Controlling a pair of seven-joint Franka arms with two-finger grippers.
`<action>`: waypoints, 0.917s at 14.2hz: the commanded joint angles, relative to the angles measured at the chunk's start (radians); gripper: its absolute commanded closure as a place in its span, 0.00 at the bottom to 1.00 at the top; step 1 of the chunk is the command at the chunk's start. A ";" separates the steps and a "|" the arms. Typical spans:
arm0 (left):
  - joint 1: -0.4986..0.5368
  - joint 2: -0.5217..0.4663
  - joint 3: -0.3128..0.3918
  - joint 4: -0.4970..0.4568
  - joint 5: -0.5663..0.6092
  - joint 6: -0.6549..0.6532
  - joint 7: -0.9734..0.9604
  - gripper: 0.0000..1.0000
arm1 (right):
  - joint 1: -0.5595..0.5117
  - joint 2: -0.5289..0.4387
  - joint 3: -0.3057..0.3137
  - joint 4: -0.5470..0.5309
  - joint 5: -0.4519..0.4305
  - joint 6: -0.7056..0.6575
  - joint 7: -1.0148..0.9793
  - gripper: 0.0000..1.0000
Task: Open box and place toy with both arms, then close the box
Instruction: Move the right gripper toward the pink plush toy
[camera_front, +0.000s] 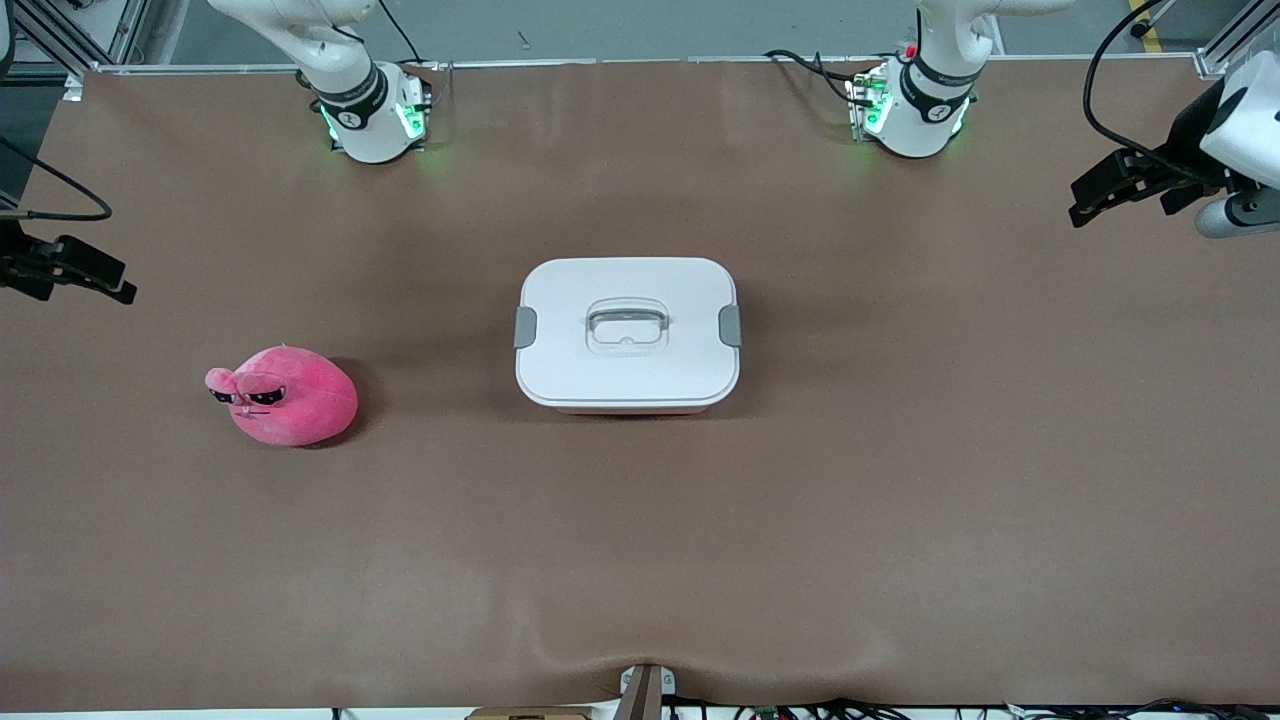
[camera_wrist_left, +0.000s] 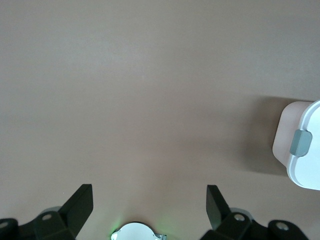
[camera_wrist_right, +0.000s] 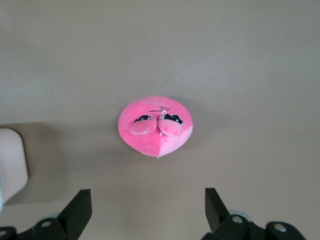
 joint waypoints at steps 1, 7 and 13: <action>0.009 0.013 -0.004 0.024 -0.003 -0.003 0.020 0.00 | -0.012 -0.012 0.013 -0.005 -0.025 -0.012 -0.024 0.00; 0.004 0.045 0.000 0.031 0.002 -0.004 0.014 0.00 | -0.012 -0.012 0.015 -0.006 -0.021 -0.038 -0.024 0.00; 0.010 0.077 0.002 0.050 -0.001 -0.004 0.015 0.00 | -0.002 -0.004 0.016 -0.014 -0.021 -0.026 -0.025 0.00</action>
